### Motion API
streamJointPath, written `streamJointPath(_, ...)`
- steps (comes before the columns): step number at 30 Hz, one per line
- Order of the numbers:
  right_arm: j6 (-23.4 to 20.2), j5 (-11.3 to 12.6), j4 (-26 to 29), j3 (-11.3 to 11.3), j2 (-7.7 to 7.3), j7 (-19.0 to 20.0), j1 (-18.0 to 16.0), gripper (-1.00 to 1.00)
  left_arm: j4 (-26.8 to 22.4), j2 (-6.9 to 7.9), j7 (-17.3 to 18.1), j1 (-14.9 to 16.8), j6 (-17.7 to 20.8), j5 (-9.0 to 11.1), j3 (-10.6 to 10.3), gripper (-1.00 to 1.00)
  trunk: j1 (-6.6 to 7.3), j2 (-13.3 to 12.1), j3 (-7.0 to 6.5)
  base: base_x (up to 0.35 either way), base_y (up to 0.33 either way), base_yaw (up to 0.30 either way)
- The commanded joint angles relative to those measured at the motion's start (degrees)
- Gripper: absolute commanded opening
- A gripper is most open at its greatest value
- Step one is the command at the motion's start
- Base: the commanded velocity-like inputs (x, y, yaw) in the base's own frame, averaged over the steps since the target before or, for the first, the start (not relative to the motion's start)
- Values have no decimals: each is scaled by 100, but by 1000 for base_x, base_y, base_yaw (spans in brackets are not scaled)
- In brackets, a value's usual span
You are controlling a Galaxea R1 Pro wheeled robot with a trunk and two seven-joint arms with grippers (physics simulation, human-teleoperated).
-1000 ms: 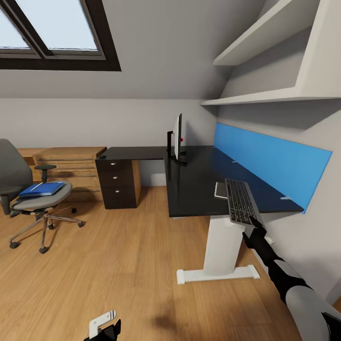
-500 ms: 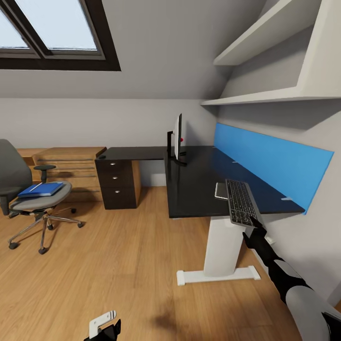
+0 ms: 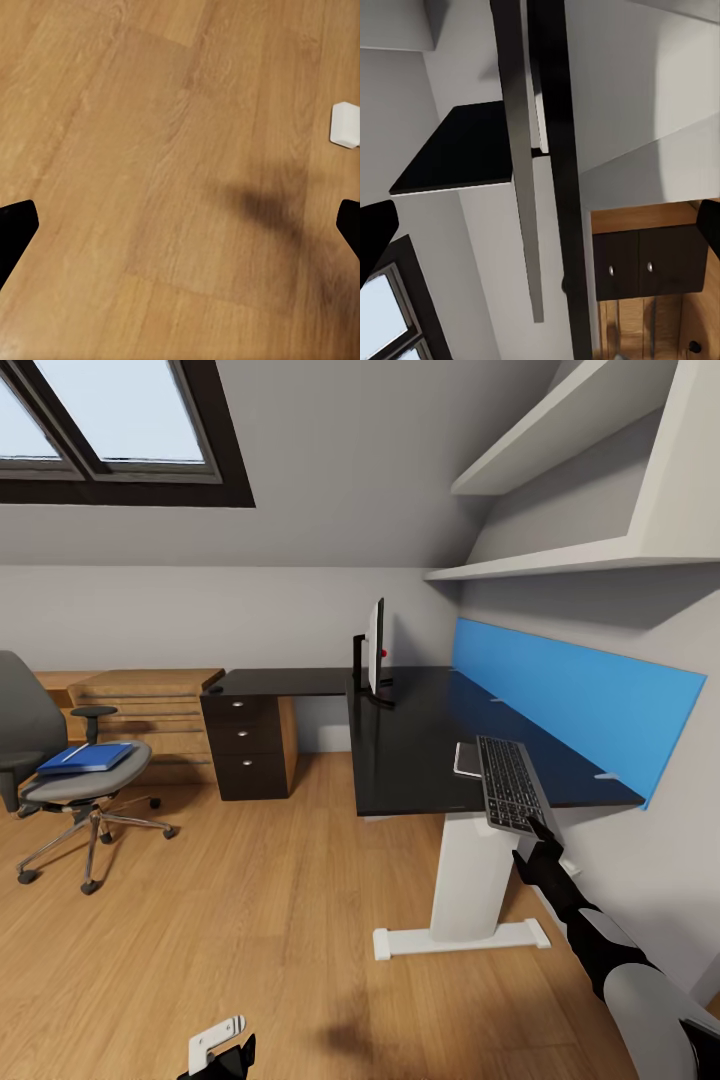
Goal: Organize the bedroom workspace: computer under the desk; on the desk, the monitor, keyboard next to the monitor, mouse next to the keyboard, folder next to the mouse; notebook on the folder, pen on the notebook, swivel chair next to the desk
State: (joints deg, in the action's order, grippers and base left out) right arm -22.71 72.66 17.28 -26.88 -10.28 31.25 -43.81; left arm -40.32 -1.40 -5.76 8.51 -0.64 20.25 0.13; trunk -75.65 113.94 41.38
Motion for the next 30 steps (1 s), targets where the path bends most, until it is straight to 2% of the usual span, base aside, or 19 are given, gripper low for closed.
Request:
streamJointPath(1,-49,38,-5,-23,0,4,-5,100,-3,-2,-13,2,-7,41,1,100,1,3,6,0,0,0)
streamJointPath(24,-32,35,-6,-19,0,4,-5,100,-3,-1,-13,3,-9,46,4,100,1,3,6,0,0,0)
streamJointPath(30,-32,33,-6,-19,0,4,-5,100,-3,-1,-13,2,-14,47,4,100,1,3,6,105,52,0)
